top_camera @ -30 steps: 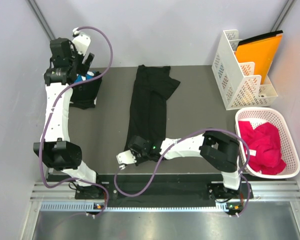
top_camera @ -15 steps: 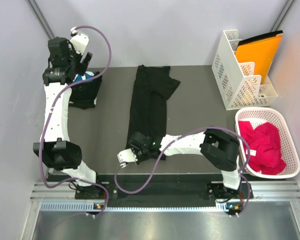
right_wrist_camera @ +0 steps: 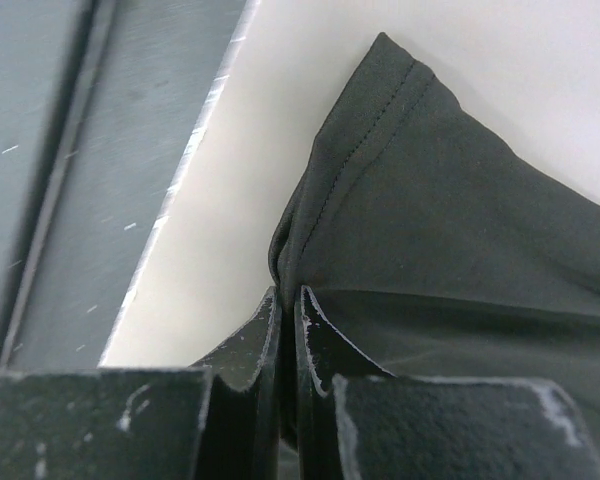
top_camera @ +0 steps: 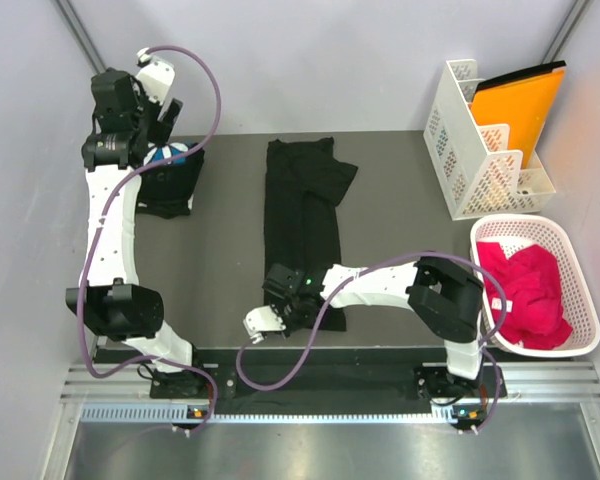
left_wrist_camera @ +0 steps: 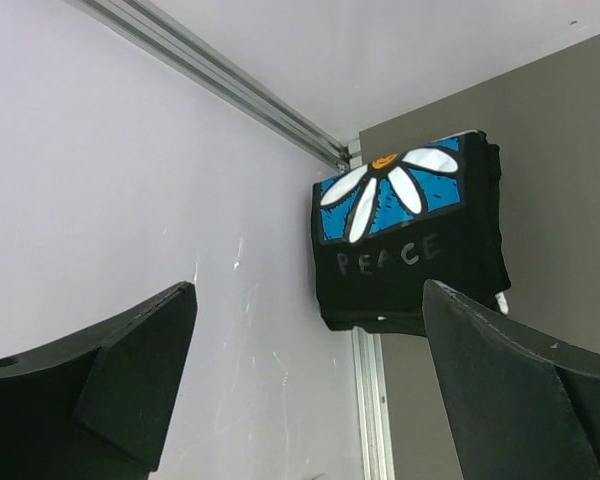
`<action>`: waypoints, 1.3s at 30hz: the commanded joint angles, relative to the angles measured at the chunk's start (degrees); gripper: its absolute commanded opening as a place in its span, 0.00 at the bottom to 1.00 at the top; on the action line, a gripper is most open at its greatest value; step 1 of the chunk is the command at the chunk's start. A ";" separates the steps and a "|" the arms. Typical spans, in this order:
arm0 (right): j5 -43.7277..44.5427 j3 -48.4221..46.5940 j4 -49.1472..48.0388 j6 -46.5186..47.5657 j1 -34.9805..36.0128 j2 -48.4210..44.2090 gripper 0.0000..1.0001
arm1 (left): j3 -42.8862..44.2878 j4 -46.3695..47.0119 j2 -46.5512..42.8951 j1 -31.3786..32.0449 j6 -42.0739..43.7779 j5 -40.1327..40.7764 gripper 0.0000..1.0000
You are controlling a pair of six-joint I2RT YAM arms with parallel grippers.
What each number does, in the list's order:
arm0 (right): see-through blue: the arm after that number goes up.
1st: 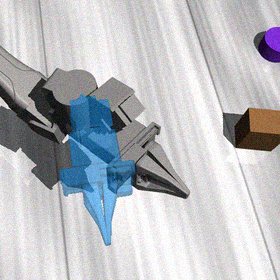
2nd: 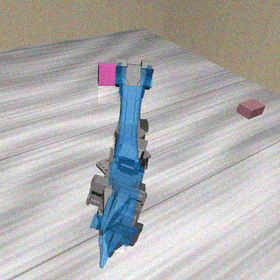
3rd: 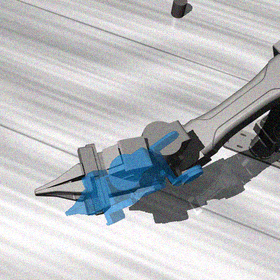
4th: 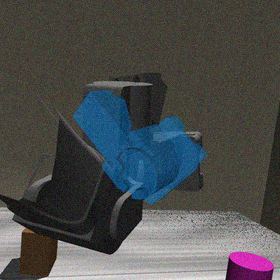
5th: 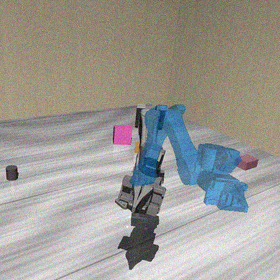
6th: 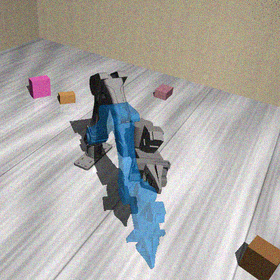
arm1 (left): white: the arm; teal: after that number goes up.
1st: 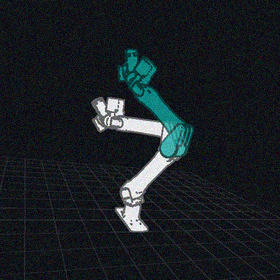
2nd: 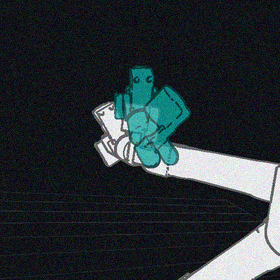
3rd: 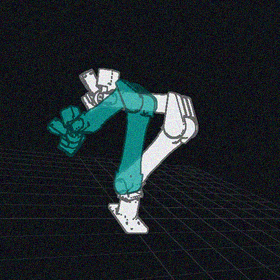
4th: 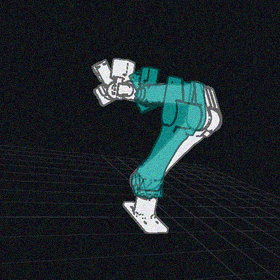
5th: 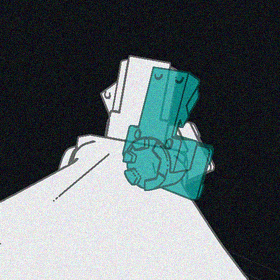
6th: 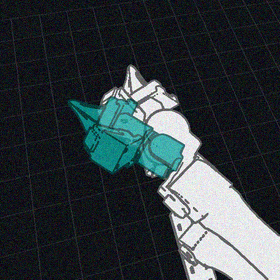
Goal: Fold and stack the t-shirts
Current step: Fold the tshirt
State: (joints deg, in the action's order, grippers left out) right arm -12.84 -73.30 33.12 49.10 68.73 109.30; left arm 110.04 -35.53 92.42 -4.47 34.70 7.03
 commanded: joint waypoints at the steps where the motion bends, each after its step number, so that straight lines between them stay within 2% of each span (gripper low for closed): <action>1: -6.23 -2.81 6.42 2.40 -0.17 -4.35 0.00 | 2.73 2.66 -0.67 -0.36 0.37 0.71 0.99; 14: -5.79 -5.28 8.97 4.33 -0.44 -5.94 0.00 | 0.53 2.83 -1.89 -0.36 -0.51 0.62 0.99; 31: -14.05 -5.37 14.95 4.42 2.46 -9.01 0.00 | 0.88 2.83 -1.98 -0.36 0.81 0.97 0.99; 39: -4.75 -6.50 12.75 7.85 0.45 -9.37 0.00 | 0.53 1.87 -1.90 -0.36 0.02 0.97 0.99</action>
State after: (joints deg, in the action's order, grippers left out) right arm -20.75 -76.58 46.68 54.33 70.28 102.67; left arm 110.34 -35.55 92.42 -4.47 34.89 7.40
